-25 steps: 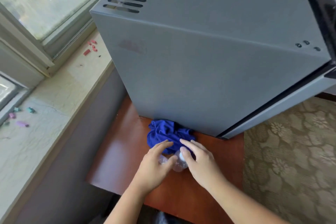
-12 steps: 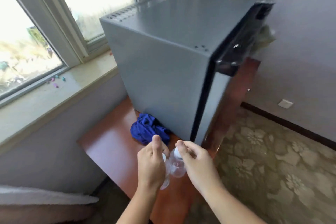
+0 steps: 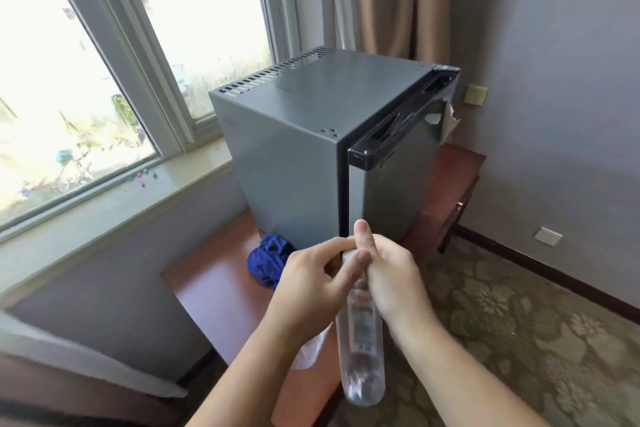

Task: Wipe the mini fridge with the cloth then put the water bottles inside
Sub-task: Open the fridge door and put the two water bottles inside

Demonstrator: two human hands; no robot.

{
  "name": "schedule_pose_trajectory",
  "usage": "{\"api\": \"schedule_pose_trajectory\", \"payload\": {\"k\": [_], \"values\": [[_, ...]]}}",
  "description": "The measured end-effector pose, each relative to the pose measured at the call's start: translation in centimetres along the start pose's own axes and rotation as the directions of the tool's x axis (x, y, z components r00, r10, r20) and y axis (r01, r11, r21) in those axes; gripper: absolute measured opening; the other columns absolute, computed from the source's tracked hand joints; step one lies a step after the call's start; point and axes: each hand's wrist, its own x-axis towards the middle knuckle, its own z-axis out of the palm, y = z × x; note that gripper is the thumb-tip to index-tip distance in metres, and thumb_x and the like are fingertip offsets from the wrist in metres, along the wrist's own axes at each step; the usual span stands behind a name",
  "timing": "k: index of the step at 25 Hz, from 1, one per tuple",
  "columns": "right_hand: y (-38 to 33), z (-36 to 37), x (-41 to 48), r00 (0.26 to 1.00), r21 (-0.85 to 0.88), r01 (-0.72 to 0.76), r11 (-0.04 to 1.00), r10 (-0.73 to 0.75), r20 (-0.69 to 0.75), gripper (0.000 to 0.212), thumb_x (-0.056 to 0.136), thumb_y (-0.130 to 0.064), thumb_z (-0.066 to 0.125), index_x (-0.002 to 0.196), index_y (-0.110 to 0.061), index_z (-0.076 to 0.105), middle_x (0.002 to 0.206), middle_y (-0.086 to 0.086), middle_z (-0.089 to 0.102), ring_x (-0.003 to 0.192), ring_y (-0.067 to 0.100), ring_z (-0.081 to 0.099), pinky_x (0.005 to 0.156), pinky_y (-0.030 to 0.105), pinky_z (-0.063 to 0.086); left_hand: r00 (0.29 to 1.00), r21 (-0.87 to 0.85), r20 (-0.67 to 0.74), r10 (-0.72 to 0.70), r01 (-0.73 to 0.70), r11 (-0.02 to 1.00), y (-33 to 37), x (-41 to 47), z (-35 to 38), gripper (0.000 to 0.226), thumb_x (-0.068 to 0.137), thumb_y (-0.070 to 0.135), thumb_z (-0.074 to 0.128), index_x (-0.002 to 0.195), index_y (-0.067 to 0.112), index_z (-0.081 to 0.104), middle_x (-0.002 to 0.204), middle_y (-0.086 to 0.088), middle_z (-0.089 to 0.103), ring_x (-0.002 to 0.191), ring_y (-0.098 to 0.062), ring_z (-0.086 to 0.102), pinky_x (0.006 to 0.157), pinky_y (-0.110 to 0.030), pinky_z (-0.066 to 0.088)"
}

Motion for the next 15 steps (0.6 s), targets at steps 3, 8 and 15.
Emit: {"api": "schedule_pose_trajectory", "payload": {"k": [3, 8, 15], "values": [[0.1, 1.0, 0.8, 0.998, 0.169, -0.024, 0.985, 0.034, -0.06, 0.062, 0.083, -0.077, 0.046, 0.089, -0.023, 0.076, 0.083, 0.004, 0.08, 0.085, 0.025, 0.077, 0.085, 0.055, 0.06, 0.998, 0.015, -0.056, 0.038, -0.037, 0.999, -0.2, 0.8, 0.5, 0.028, 0.095, 0.054, 0.053, 0.069, 0.047, 0.059, 0.059, 0.004, 0.058, 0.054, -0.008, 0.051, 0.053, -0.017, 0.034], [-1.4, 1.8, 2.7, 0.987, 0.106, 0.007, 0.994, 0.01, -0.159, 0.044, 0.098, -0.056, 0.044, 0.09, -0.023, 0.073, 0.084, 0.004, 0.077, 0.078, 0.024, 0.074, 0.079, 0.042, 0.059, 0.993, 0.063, -0.116, -0.018, 0.026, 0.998, -2.5, 2.0, -0.5, 0.048, 0.084, 0.063, 0.056, 0.067, 0.018, 0.056, 0.055, 0.003, 0.057, 0.054, -0.008, 0.051, 0.051, -0.017, 0.035], [-5.0, -1.3, 7.6, 0.753, -0.633, 0.472, 0.613, -0.654, -0.071, 0.039, 0.095, -0.007, 0.054, 0.13, -0.02, 0.065, 0.131, -0.002, 0.054, 0.115, 0.018, 0.059, 0.104, 0.031, 0.047, 0.97, 0.085, -0.195, -0.146, 0.165, 0.983, -4.9, 5.1, -3.6, 0.047, 0.08, 0.06, 0.075, 0.071, 0.022, 0.049, 0.058, -0.001, 0.057, 0.056, -0.01, 0.048, 0.054, -0.021, 0.038]]}}
